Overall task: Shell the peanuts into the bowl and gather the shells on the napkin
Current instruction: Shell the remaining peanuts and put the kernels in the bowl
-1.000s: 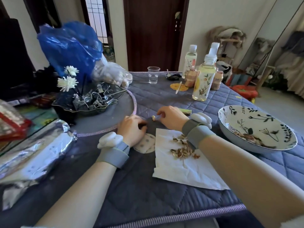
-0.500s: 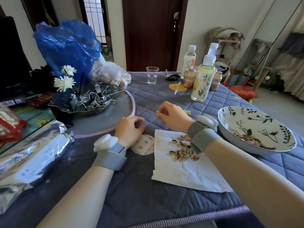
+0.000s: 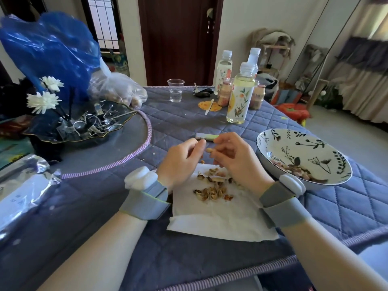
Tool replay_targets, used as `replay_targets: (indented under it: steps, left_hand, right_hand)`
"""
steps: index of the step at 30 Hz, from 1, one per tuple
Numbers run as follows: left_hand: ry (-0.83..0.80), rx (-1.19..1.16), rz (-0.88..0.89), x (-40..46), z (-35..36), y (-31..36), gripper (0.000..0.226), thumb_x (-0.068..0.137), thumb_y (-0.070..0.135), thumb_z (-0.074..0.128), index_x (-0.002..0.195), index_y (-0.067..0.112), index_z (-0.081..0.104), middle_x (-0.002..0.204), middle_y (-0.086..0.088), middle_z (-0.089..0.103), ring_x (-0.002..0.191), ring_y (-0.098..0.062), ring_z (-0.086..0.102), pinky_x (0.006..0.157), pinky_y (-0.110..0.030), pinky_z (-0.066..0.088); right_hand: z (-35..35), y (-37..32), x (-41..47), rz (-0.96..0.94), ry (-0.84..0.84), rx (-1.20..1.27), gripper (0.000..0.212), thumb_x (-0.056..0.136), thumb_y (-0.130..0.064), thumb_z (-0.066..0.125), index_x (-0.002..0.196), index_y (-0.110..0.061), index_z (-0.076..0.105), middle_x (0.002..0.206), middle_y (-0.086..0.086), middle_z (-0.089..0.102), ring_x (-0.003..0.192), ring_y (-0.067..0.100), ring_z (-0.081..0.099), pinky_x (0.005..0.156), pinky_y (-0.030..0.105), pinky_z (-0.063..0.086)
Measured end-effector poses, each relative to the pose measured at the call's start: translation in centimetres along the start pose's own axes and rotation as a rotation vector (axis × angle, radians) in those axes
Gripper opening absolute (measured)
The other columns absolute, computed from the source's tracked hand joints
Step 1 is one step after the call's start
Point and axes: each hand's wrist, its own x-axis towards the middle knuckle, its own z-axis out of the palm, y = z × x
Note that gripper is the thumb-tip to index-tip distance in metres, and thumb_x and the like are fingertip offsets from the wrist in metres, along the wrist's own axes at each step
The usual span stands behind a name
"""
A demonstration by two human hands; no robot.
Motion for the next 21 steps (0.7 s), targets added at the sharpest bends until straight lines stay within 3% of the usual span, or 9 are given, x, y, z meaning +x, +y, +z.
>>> replay_targets:
  steps: [2,5,7,12,15,18,21]
  left_hand:
    - [-0.031,0.029,0.024,0.0,-0.1,0.0,0.039,0.095,0.038,0.036,0.069,0.011,0.047,0.052,0.006,0.044,0.05,0.0,0.047,0.06,-0.034,0.037]
    - [-0.08,0.06,0.057,0.1,0.0,-0.1,0.037,0.096,0.036,0.037,0.069,0.012,0.045,0.059,0.0,0.047,0.059,-0.014,0.049,0.066,-0.042,0.042]
    - [-0.083,0.067,0.09,0.1,0.0,0.0,0.034,0.097,0.032,0.037,0.066,0.017,0.043,0.057,0.001,0.046,0.057,-0.014,0.047,0.065,-0.039,0.042]
    - [-0.108,0.054,0.13,0.2,0.0,-0.1,0.035,0.095,0.035,0.038,0.064,0.021,0.04,0.056,0.001,0.042,0.053,-0.008,0.04,0.056,-0.028,0.034]
    - [-0.114,0.06,0.137,0.3,0.1,-0.4,0.038,0.091,0.041,0.035,0.067,0.014,0.045,0.054,0.005,0.043,0.053,-0.008,0.04,0.057,-0.03,0.035]
    - [-0.076,0.016,0.165,0.2,0.0,-0.3,0.034,0.094,0.035,0.037,0.063,0.023,0.043,0.048,0.009,0.045,0.05,-0.005,0.04,0.051,-0.018,0.031]
    - [-0.047,-0.011,0.193,0.2,-0.1,0.0,0.034,0.097,0.03,0.037,0.063,0.026,0.04,0.05,0.017,0.049,0.05,-0.001,0.044,0.052,-0.012,0.031]
  right_hand:
    - [0.1,0.2,-0.3,-0.007,-0.01,0.033,0.022,0.083,-0.01,0.063,0.085,-0.025,0.048,0.075,0.003,0.064,0.06,0.009,0.058,0.059,0.016,0.048]
    - [0.0,0.5,-0.4,-0.021,-0.024,0.05,0.025,0.081,-0.008,0.065,0.083,-0.026,0.049,0.074,0.0,0.063,0.06,0.008,0.057,0.061,0.018,0.048]
    - [0.0,0.4,-0.5,-0.036,-0.026,0.066,0.028,0.08,-0.006,0.065,0.081,-0.029,0.048,0.071,-0.003,0.062,0.059,0.01,0.056,0.061,0.021,0.046]
    - [0.0,0.3,-0.7,-0.042,-0.029,0.066,0.03,0.079,-0.006,0.067,0.08,-0.029,0.048,0.07,-0.004,0.062,0.065,0.022,0.054,0.07,0.043,0.049]
    - [0.1,0.0,-0.9,-0.034,-0.033,0.075,0.027,0.079,-0.006,0.067,0.081,-0.027,0.049,0.069,-0.005,0.064,0.069,0.024,0.057,0.071,0.042,0.05]
    - [0.2,-0.2,-1.1,-0.04,-0.043,0.119,0.016,0.081,-0.014,0.065,0.083,-0.02,0.05,0.069,0.0,0.06,0.068,0.019,0.056,0.064,0.032,0.048]
    - [0.3,-0.4,-1.2,-0.072,-0.055,0.013,0.017,0.087,-0.029,0.054,0.077,-0.015,0.054,0.065,0.001,0.052,0.06,0.014,0.047,0.058,0.035,0.042]
